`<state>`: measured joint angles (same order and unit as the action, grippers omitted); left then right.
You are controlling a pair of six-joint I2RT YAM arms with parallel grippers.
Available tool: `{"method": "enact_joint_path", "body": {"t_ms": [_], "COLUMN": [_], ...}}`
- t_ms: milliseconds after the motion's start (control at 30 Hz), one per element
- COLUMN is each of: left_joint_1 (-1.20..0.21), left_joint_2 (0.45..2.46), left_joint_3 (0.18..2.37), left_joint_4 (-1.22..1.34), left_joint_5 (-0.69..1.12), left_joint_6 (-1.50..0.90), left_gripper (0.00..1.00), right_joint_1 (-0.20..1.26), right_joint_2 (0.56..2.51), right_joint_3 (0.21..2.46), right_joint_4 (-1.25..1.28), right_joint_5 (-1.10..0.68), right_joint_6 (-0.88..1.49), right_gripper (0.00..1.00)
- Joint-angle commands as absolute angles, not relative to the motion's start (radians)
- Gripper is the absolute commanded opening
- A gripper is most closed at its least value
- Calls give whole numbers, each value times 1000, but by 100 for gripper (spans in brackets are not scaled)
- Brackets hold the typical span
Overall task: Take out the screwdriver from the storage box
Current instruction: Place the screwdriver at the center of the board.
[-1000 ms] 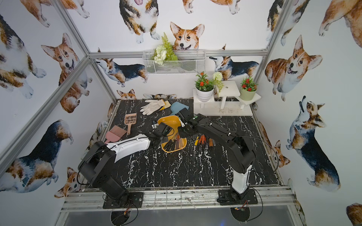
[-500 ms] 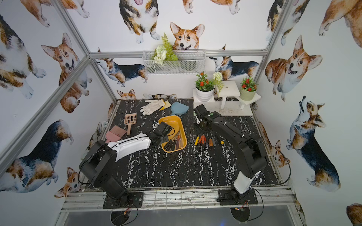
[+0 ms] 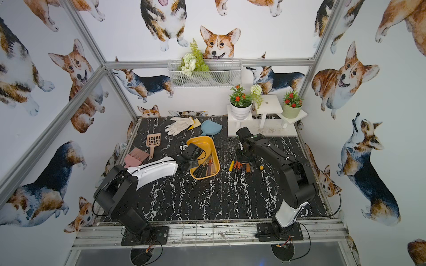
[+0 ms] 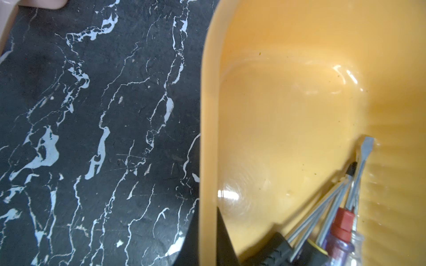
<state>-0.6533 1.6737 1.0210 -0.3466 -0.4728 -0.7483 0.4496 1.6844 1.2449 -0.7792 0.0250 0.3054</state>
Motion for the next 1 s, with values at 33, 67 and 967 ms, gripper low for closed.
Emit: {"method": "enact_joint_path", "body": {"t_ms": [33,67,967], "left_joint_1": [-652,-652,-652], "left_joint_2": [1667,1667,1667], "left_joint_3": [1029,1029,1022], "left_joint_4": [-354,-353,-351], "left_joint_5": [-500,-499,-491], "left_joint_6": [-739,-741,-752], "left_gripper": [0,0,0], "right_joint_1": [437,435,432], "right_joint_2": [1701,1705,1737], "right_joint_3": [1230,1228,1194], "right_joint_4": [-790,-789,-765], "right_joint_5": [25,23,12], "right_joint_6": [301,301,321], "right_gripper": [0,0,34]}}
